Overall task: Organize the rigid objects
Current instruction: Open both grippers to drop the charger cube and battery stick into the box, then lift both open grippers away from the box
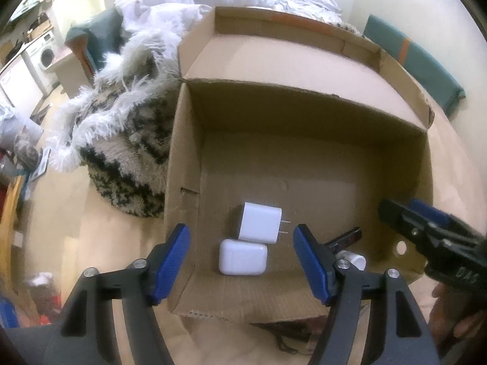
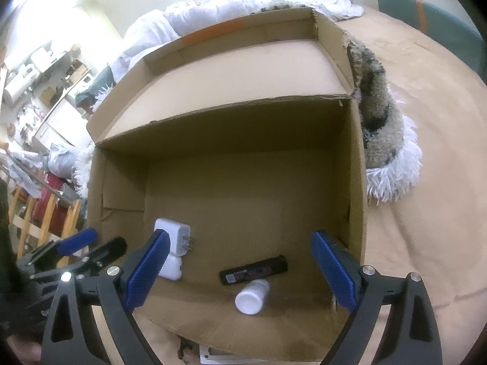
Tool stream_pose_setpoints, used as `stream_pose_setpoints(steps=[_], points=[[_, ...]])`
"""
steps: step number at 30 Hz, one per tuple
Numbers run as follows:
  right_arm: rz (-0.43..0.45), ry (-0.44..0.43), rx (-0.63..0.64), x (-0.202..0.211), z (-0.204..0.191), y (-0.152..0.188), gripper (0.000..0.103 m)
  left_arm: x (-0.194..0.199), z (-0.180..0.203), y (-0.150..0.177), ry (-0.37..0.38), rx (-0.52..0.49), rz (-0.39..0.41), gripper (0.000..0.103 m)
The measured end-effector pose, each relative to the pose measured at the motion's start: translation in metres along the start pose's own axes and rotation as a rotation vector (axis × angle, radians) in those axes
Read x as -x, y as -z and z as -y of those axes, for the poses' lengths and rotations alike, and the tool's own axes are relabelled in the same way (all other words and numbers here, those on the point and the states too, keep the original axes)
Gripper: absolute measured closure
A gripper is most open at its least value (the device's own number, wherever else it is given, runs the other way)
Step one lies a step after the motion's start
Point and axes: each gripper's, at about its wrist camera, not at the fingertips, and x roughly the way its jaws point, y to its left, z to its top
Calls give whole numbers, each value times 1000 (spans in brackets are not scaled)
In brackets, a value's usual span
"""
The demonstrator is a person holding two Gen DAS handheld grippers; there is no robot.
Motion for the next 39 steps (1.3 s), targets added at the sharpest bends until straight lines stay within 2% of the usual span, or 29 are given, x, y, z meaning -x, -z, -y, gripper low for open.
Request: stream_pose_setpoints(steps=[5,11,19,23,34,39], points=[[23,24,-13,8,0,3,3,11,-5,0,-3,18,36,35],[32,34,-16,21,2,12,3,19,-9,7,4,18,32,35],[33,19,-61,41,9,32,3,33,-21,34,15,45,16,35],[16,-12,-98,46,10,46,3,35,-30,48,5,81,-10,35],[-31,-15,-165,48,16,74,3,23,-48,72,7,166,-111,35],[-50,-3,-171,41,16,76,3,-2,-53,77,42,219,-206,35]])
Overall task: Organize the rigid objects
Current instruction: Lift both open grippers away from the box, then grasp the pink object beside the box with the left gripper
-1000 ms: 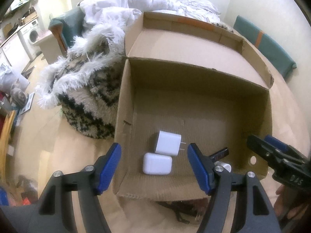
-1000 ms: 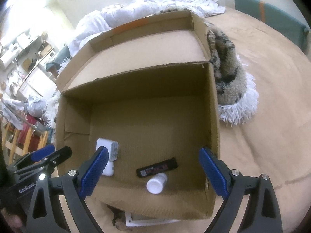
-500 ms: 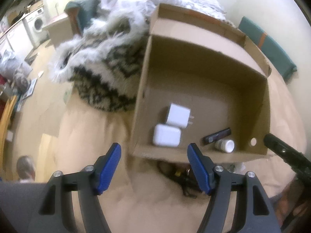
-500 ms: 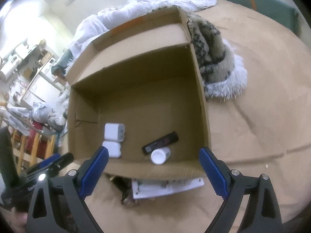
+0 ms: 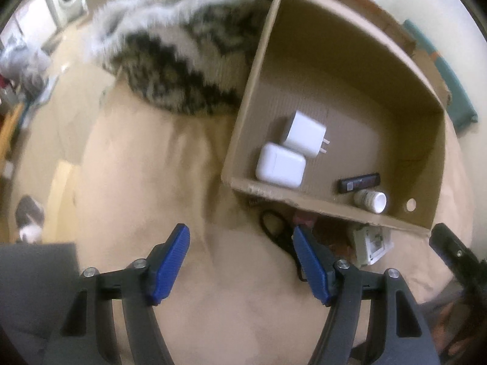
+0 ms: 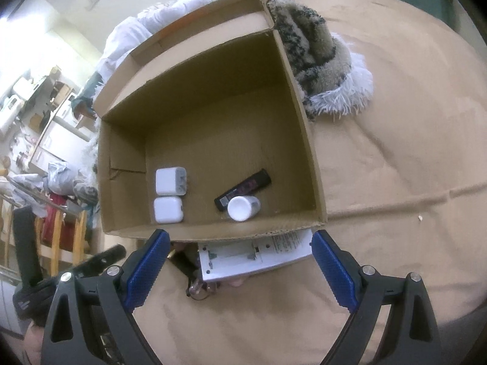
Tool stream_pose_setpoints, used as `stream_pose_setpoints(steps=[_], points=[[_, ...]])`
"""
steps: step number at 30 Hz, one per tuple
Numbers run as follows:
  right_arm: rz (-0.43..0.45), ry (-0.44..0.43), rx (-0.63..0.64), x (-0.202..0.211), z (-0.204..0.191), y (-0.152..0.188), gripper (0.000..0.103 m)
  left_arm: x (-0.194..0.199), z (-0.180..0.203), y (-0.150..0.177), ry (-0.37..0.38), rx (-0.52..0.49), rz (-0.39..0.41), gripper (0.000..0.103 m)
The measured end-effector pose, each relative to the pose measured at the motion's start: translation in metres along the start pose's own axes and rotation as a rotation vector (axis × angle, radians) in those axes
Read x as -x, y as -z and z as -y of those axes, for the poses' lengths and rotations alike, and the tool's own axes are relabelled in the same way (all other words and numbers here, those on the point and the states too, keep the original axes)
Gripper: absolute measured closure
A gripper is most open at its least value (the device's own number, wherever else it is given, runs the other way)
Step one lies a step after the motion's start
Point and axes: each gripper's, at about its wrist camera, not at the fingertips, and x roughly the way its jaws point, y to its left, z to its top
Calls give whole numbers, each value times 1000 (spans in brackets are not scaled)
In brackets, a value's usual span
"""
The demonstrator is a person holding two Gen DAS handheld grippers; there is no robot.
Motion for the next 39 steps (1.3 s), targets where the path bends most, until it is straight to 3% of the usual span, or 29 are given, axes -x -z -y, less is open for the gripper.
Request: stream_pose_setpoints(steps=[4,7,10,12,13,16,21,27,39], points=[[-12,0,-9,-4,0,-1,3,-13,0,-1,18,14,-35,35],[-46,24,-15,-12,2,0,3,-21,13,3,22,-35,-31,37],[-77,10,-52,-17,8,0,3,-34,37,5,37,-135,-41,53],[-85,4,-75,-18,12,-1,3,-48,51,5,58,-202,-68,70],[-90,1,-86,-18,14,-1,3,-53,56,5,50,-227,-71,71],[-103,-27,-130,-18,22,-1,3,-61,64,4,17,-262,-51,71],[-106,-68,-171,-16,27,-3,3,-79,79,0,21,-325,-62,72],[-114,-74,-174,-17,27,-3,3,-88,89,-3,54,-368,-52,80],[-128,-60,-162,-21,26,-1,3,-35,83,15,44,-402,-27,80]])
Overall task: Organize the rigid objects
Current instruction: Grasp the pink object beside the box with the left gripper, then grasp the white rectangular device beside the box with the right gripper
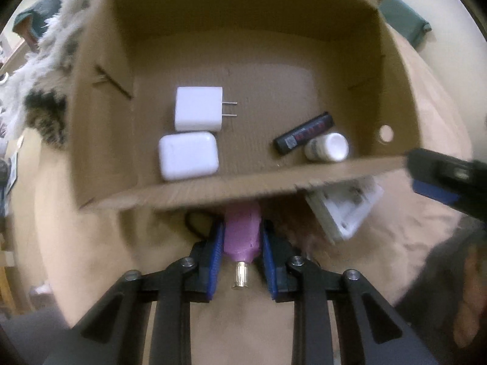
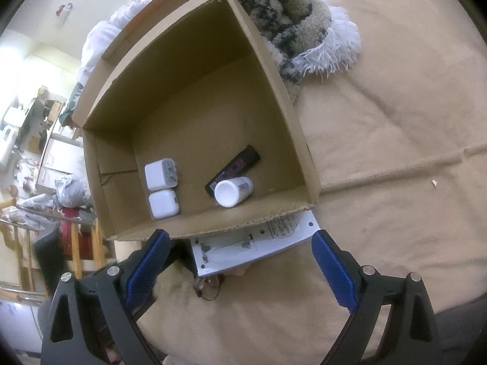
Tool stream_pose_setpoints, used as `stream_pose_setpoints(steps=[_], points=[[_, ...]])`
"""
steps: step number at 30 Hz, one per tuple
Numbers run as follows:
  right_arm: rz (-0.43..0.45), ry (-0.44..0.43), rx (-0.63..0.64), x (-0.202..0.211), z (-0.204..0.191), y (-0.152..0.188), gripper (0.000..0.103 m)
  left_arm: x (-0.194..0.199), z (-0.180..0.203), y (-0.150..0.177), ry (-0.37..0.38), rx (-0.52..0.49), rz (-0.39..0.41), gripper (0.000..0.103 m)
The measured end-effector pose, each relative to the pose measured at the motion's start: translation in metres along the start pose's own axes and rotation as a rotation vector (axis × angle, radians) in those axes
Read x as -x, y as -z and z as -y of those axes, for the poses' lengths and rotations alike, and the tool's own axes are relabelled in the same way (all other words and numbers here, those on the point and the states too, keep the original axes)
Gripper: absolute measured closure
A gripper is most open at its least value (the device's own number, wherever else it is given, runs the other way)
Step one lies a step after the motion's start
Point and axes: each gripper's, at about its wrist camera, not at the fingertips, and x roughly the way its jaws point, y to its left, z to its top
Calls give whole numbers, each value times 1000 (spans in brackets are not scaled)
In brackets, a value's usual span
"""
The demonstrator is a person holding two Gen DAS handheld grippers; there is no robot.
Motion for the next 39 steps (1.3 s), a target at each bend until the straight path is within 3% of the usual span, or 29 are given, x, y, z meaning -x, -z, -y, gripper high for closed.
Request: stream_pose_setpoints(steps=[4,7,12,14,16,21,24,26,31,39], points=[[-24,1,-24,-5,6,2,3,35,-3,7,14,7,45,80],[-61,-38,-59,-12,11,5,3,53,-21,11,22,88,75,80],[-107,-110,-244,-30,35,23,4,65,-45,29,7,155,115,80],[-97,-166,-362,-37,48,35,24,70,-52,32,16,175,117,80],[-80,-227,-464,-44,57,45,35,73,-54,35,15,182,124,80],[71,-331,-636,-57,69,59,40,75,-52,36,24,184,145,80],[119,-312,-639,-65,67,60,54,75,-51,35,21,182,151,80],[142,-322,-644,-65,67,61,70,74,-54,35,27,193,150,80],[210,-249,-551,-40,55,65,75,75,-57,34,63,221,146,80],[188,-152,-409,-15,29,71,81,81,-55,30,60,220,165,80]])
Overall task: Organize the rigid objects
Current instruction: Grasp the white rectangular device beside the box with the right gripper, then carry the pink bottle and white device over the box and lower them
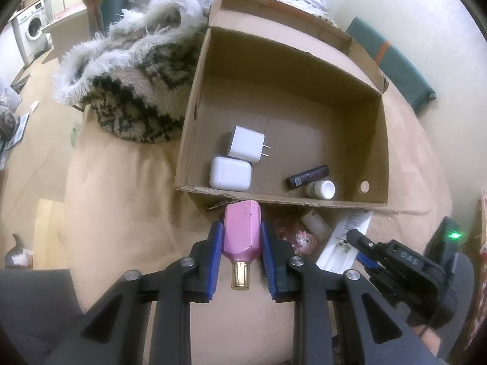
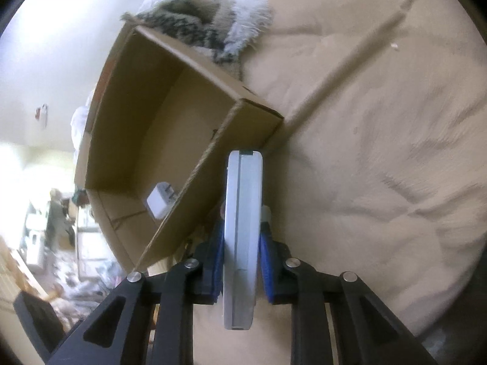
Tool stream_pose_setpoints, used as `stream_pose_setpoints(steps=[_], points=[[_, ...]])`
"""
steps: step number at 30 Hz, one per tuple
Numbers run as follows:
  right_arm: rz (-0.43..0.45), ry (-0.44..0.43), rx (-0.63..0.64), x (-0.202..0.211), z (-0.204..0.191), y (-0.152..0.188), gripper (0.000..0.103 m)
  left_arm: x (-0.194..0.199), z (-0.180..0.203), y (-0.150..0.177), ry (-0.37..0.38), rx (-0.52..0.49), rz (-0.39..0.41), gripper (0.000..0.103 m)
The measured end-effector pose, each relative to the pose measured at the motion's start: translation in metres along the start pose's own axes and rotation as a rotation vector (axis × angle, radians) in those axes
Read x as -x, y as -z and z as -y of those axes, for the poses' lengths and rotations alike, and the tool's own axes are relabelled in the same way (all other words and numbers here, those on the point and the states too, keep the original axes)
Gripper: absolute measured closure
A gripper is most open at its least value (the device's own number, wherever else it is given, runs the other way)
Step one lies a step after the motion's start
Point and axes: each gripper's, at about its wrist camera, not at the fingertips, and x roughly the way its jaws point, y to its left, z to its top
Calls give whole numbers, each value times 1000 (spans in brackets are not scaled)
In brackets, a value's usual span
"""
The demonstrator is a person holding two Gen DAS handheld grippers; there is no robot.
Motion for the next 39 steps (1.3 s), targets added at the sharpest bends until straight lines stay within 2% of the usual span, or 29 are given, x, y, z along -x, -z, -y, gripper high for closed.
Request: stream_pose_setpoints(steps=[5,10,13,15,21,29,33,39], points=[[7,39,114,18,-13,13,81,1,-4,0,-18,13,1,80],[12,31,254,37,-43,19,81,2,-6,-2,-24,33,5,80],[39,34,385,50,-68,15,81,5,-5,-2,-25,31,20,80],[-4,8,463,51,-83,10,81,9,-3,-3,-25,31,28,80],[44,18,648,64,-116,-1,81,22,2,-21,-41,10,59,80],[68,41,740,63,-141,-36,81,17,20,-46,-64,-44,61,80],[26,-4,705,49,-146,-54,81,5,30,-61,-91,-74,55,80],[11,-8,708,25,-153,-68,81,-17,42,-83,-95,-97,28,80]])
